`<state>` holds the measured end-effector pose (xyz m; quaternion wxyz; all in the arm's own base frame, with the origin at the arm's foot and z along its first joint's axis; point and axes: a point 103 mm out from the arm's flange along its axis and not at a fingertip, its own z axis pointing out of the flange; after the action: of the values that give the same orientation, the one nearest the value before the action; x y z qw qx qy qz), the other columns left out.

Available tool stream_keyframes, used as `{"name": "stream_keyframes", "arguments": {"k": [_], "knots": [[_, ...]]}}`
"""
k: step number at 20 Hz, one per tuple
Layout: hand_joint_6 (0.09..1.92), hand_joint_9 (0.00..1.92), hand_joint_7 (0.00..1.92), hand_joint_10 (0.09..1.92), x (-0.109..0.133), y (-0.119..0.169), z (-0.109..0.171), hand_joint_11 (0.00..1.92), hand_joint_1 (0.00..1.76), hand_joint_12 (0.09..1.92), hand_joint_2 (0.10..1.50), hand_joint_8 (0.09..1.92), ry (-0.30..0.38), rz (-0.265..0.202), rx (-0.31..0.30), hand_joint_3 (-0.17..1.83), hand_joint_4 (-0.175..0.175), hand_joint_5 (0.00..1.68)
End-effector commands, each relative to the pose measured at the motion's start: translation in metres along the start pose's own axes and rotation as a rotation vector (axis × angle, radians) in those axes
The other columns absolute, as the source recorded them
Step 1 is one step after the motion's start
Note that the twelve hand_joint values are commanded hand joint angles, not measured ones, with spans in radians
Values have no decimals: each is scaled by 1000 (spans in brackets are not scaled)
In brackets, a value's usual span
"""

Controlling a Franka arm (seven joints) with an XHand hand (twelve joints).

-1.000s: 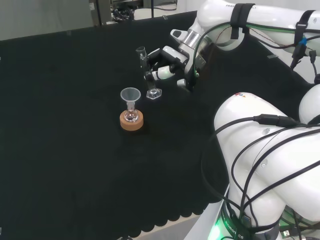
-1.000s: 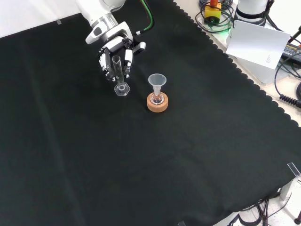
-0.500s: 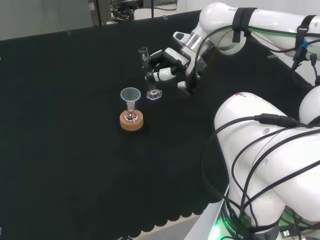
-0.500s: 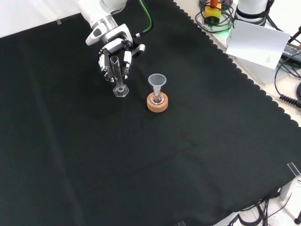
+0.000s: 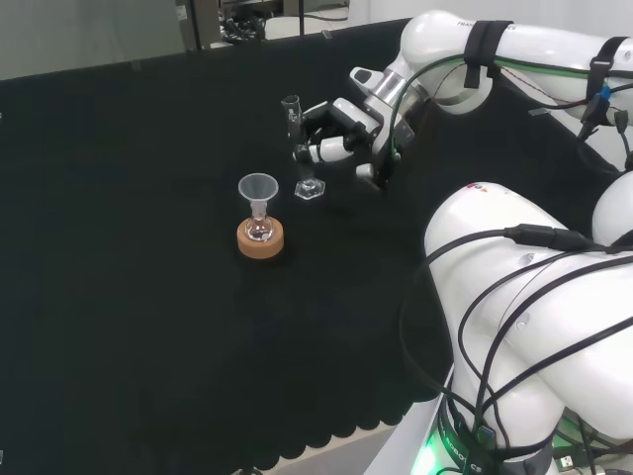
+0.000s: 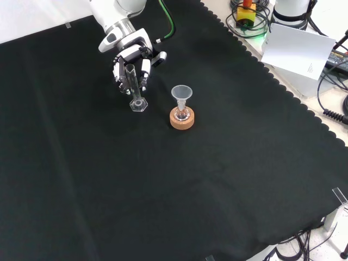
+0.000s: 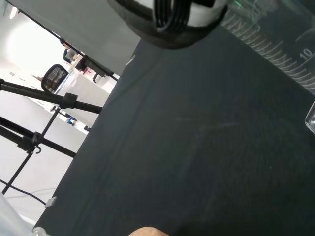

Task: Put the graduated cylinder back on the table.

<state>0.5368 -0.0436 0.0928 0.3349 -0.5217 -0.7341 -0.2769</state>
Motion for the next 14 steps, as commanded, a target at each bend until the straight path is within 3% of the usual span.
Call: {"name": "stream_keyframes", "arguments": {"k": [1,14], "knots": [[697,1551,1212,87,-3,-3,4,1258,1293,694,1023,662,3,7,-3,5,-175,1162],[797,1484,1099,87,-8,-7,3,1190,1324,769,1044,834,4,5,12,-1,-175,1097]]}}
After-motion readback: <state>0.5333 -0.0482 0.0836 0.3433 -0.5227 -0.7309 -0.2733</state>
